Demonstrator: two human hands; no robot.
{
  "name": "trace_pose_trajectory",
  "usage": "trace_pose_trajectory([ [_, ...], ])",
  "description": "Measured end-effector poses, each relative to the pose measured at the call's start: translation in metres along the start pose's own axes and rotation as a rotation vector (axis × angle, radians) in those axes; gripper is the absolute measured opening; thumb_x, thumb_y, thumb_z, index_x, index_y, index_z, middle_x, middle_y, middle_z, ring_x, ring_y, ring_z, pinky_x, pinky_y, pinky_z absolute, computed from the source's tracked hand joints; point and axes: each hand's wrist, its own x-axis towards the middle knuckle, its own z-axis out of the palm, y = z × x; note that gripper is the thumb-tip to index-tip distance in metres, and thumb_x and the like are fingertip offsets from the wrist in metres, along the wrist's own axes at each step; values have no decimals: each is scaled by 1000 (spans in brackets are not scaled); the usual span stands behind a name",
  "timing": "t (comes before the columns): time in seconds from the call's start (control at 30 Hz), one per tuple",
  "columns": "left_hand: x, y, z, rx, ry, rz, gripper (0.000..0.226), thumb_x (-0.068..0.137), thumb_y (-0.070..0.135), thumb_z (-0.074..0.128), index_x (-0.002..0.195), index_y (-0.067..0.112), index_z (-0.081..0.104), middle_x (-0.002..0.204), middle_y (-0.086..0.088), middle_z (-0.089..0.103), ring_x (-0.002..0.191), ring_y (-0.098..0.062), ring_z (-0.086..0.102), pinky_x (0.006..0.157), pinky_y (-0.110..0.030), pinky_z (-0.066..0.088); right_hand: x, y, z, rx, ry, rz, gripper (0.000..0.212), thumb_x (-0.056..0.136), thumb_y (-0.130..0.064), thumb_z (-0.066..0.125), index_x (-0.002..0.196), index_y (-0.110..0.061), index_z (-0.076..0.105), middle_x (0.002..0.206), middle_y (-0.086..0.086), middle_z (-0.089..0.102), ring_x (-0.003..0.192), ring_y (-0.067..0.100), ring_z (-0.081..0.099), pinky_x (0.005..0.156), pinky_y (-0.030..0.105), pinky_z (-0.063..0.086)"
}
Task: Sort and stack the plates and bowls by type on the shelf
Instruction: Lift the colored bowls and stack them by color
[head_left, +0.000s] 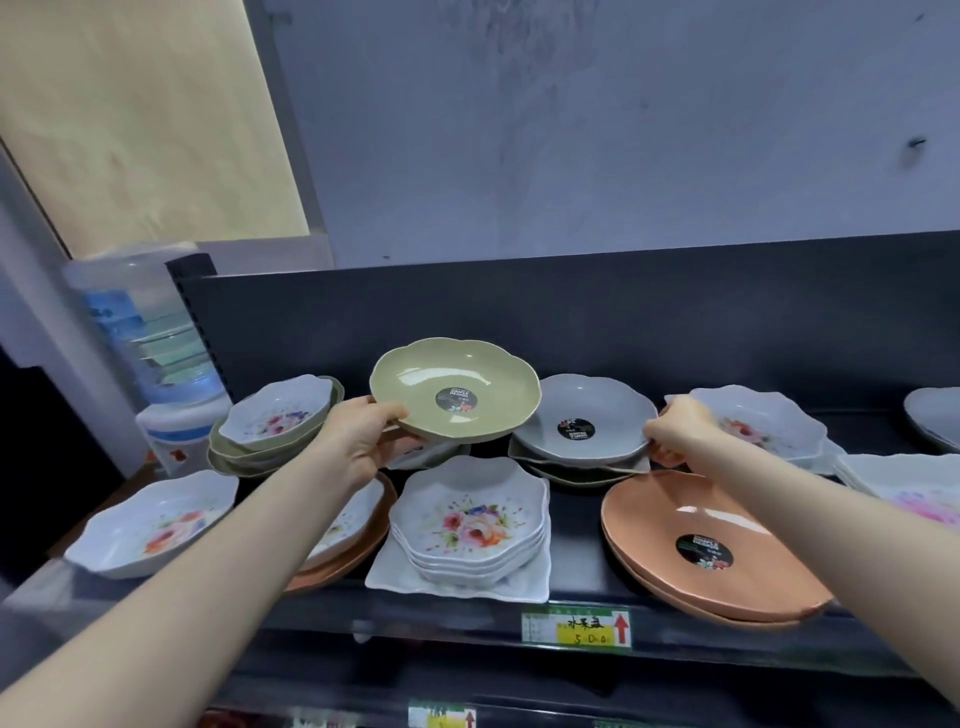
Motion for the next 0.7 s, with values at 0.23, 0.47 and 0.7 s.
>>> trace_pose_trajectory([
  [0.23,1,-4,5,6,33,12,14,89,-11,49,91,1,55,89,-14,61,72,-26,62,47,-29,58,-1,8,-30,30,15,-50,14,64,4,42,62,-8,50,47,13,48,48,25,43,53,32,33],
  [0.47,-6,-7,17,7,40,40,21,90,-11,48,106,1,52,84,-11,60,69,-26,61,39,-26,55,-2,17,-85,90,106,-90,21,68,2,46,67,7,65,46,12,59,45,27,58,56,40,57],
  [0.7,-21,-18,33,-10,16,46,25,90,-12,46,111,0,53,86,-14,61,55,-24,67,37,-26,54,-16,15,-110,241,18,-119,20,76,11,44,77,10,64,59,18,56,44,23,48,41,20,42],
])
